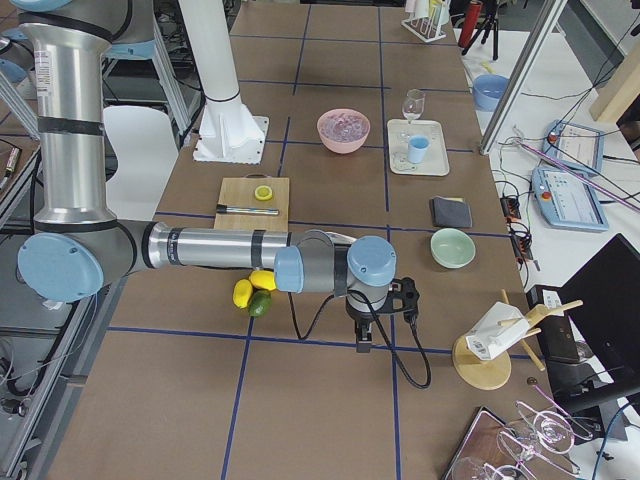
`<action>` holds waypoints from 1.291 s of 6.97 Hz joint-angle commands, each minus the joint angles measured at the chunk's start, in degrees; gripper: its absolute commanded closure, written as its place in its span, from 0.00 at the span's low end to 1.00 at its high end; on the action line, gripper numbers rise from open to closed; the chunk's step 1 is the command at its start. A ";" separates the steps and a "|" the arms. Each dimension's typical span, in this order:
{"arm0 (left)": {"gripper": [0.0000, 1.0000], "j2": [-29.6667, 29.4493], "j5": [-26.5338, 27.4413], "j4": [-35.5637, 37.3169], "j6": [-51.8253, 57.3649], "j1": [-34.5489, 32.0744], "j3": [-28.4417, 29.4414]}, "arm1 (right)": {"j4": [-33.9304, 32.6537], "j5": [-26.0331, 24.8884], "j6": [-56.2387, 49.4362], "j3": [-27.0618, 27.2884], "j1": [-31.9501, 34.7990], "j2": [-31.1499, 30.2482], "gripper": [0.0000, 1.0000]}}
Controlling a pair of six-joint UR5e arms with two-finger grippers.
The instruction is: Put ice in cup with scoop
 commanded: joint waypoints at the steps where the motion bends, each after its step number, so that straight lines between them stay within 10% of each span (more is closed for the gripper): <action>1: 0.00 0.00 -0.17 0.00 -1.48 0.00 0.31 | 0.03 0.02 0.00 0.10 0.01 0.00 0.00; 9: 0.00 0.00 -0.08 -0.18 -5.71 0.00 -0.31 | 0.03 0.10 0.00 0.36 0.01 0.01 0.00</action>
